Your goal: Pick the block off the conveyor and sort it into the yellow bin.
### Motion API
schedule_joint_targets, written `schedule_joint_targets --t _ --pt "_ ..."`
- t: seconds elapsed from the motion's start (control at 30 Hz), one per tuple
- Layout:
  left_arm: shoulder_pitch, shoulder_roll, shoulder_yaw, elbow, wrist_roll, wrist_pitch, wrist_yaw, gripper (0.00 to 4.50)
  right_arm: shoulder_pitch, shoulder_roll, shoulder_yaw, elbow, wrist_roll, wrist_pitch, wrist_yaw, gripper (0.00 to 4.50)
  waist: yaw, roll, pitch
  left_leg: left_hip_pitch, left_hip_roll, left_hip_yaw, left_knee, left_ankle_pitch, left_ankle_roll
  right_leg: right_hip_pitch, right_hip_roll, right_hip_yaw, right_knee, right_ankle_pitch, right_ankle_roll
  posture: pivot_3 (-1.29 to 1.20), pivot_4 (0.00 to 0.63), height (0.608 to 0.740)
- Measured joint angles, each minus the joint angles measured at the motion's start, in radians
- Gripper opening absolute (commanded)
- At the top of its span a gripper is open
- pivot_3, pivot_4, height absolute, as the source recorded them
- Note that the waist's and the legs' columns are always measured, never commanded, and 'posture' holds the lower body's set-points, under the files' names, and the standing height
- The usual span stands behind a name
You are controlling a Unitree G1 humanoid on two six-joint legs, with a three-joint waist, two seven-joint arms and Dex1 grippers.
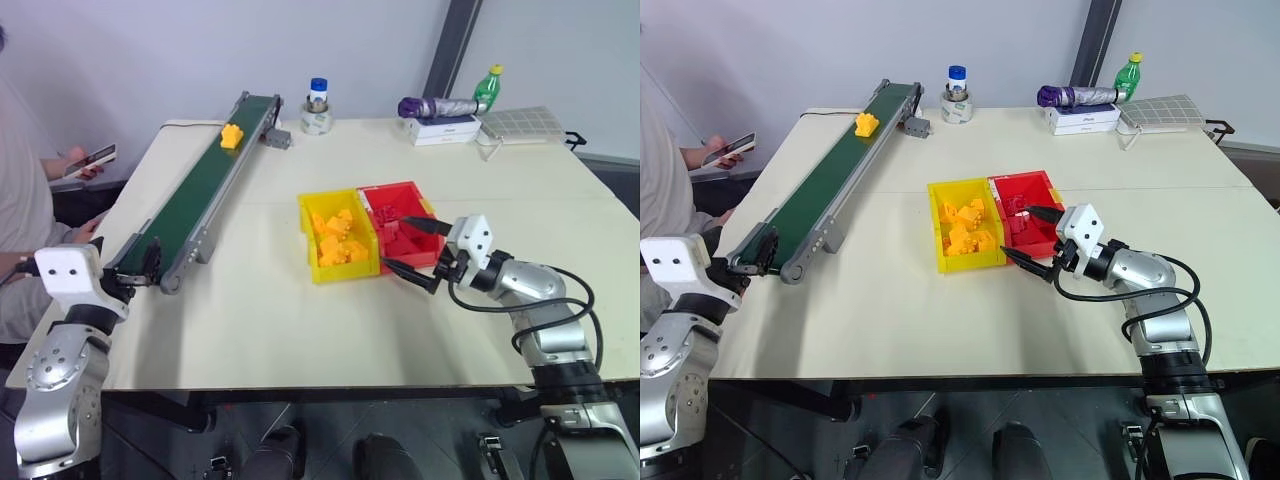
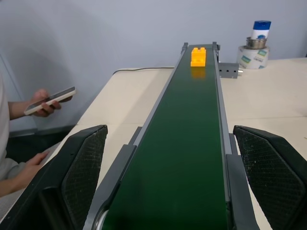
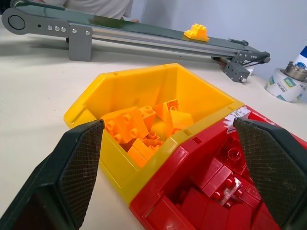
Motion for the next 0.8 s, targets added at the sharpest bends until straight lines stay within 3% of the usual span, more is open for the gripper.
schedule_joint_targets --t 0.8 --pt "-0.024 0.022 -0.004 0.033 0.007 0.001 -0.017 4.43 0.0 0.0 0.0 0.0 0.0 0.0 -0.001 4.5 0.0 0.0 0.0 0.0 0.0 0.0 0.0 0.0 0.0 0.0 0.0 0.0 0.0 0.0 0.0 0.0 0.15 0.74"
